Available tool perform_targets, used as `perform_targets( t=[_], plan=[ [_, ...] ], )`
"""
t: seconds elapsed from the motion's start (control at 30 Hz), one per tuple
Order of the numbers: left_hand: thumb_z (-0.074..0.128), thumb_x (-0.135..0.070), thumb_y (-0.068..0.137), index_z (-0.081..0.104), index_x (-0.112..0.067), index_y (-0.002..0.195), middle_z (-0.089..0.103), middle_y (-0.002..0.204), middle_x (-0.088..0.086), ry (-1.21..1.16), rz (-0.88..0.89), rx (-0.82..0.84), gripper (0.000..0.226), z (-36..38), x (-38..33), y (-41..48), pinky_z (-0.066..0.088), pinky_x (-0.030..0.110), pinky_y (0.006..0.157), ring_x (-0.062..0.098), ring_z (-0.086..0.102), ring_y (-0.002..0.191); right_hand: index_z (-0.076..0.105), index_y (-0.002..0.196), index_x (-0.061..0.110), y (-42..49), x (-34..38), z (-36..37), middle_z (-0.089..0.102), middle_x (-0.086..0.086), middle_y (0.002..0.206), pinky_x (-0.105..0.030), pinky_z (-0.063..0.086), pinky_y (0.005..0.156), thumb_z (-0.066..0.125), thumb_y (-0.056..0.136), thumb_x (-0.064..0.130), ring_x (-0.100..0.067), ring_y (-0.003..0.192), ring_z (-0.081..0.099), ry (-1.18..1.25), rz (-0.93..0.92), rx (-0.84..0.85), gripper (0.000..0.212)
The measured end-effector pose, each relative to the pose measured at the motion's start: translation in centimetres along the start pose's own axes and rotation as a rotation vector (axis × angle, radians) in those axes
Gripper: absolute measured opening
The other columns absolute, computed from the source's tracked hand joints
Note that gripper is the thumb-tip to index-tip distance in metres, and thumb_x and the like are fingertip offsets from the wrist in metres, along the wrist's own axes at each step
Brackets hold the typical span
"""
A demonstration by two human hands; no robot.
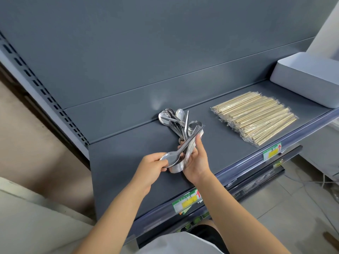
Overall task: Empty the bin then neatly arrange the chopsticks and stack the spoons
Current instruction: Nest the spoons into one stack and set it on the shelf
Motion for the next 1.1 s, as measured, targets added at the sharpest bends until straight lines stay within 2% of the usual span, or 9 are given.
perform_targets(
  t=[0.13,0.33,0.4,0.53,0.67,0.77,0.93,1.03,1.1],
  plan=[
    [0.052,-0.003,0.089,0.073,-0.034,0.085,0.072,0.087,-0.006,0.058,0.077,0.028,0.037,1.0,-0.2,-0.5,0.042,0.012,0.067,-0.001,0.056,0.073,0.06,0.073,0.018,-0.3,0.0,0.3,0.044,0.003,0.068,-0.027,0.041,0.066,0.07,0.075,0.038,-0.013,0.062,0.046,-0.041,0.031,0.085,0.023],
    [0.044,-0.022,0.099,0.06,-0.025,0.121,0.055,0.121,-0.004,0.237,0.125,-0.022,0.028,2.3,1.0,0.2,0.041,0.03,0.099,0.01,0.052,0.115,0.058,0.077,0.016,-0.5,-0.1,0.3,0.051,0.001,0.065,-0.027,0.048,0.06,0.068,0.076,0.039,-0.013,0.055,0.052,-0.002,0.003,0.049,0.025],
    [0.038,-0.026,0.102,0.049,-0.021,0.136,0.049,0.133,-0.006,0.122,0.075,-0.022,0.036,3.1,1.4,0.2,0.036,0.026,0.101,0.008,0.046,0.123,0.057,0.075,0.016,-0.6,-0.1,0.5,0.049,0.002,0.06,-0.027,0.049,0.058,0.065,0.075,0.045,-0.013,0.052,0.052,0.025,-0.008,0.034,0.03],
    [0.041,-0.025,0.102,0.056,-0.019,0.123,0.059,0.125,-0.003,-0.186,0.007,-0.181,0.027,4.5,1.8,0.2,0.037,0.02,0.089,0.009,0.052,0.116,0.055,0.077,0.015,-0.5,-0.3,0.6,0.049,0.003,0.053,-0.028,0.05,0.06,0.061,0.071,0.05,-0.012,0.048,0.054,0.053,-0.046,0.016,0.037],
    [0.047,-0.021,0.099,0.066,-0.011,0.103,0.067,0.111,0.009,-0.641,-0.118,-0.185,0.021,4.8,1.4,0.7,0.041,0.04,0.106,0.024,0.059,0.113,0.058,0.078,0.013,-0.3,-0.3,0.4,0.056,0.0,0.062,-0.03,0.053,0.07,0.07,0.071,0.038,-0.015,0.059,0.057,0.098,-0.053,0.042,0.029],
    [0.045,-0.019,0.1,0.059,0.001,0.118,0.063,0.121,0.021,-0.892,-0.184,-0.154,0.031,4.1,1.4,1.0,0.039,0.044,0.109,0.031,0.059,0.116,0.061,0.083,0.011,-0.2,-0.3,0.3,0.062,-0.001,0.069,-0.031,0.055,0.073,0.071,0.071,0.033,-0.015,0.064,0.062,0.124,-0.051,0.069,0.027],
    [0.047,-0.022,0.098,0.069,-0.017,0.101,0.069,0.112,0.005,-0.461,-0.037,-0.155,0.023,4.5,1.9,0.1,0.041,0.038,0.105,0.02,0.059,0.114,0.06,0.074,0.013,-0.3,-0.4,0.4,0.054,0.0,0.061,-0.028,0.053,0.065,0.069,0.073,0.036,-0.014,0.056,0.056,0.063,-0.034,0.085,0.025],
    [0.047,-0.018,0.098,0.061,-0.024,0.111,0.065,0.112,-0.007,-0.195,0.026,-0.118,0.02,4.6,1.5,0.0,0.042,0.015,0.081,0.002,0.057,0.106,0.061,0.075,0.012,-0.2,-0.3,0.2,0.057,-0.001,0.063,-0.028,0.053,0.064,0.07,0.073,0.038,-0.015,0.059,0.059,0.013,-0.024,0.064,0.028],
    [0.048,-0.015,0.098,0.058,-0.026,0.115,0.064,0.114,-0.008,-0.127,0.053,-0.08,0.023,4.5,1.5,0.3,0.043,0.015,0.08,0.002,0.058,0.106,0.064,0.076,0.01,0.0,-0.2,0.0,0.061,-0.002,0.067,-0.03,0.053,0.068,0.071,0.073,0.036,-0.015,0.061,0.061,0.029,-0.006,0.047,0.027]
  ],
)
Point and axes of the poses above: each hand's wrist, its own y-axis towards the middle knuckle, its own z-axis out of the palm, x = y × z, the point moved 2 cm from there along y, towards the middle knuckle
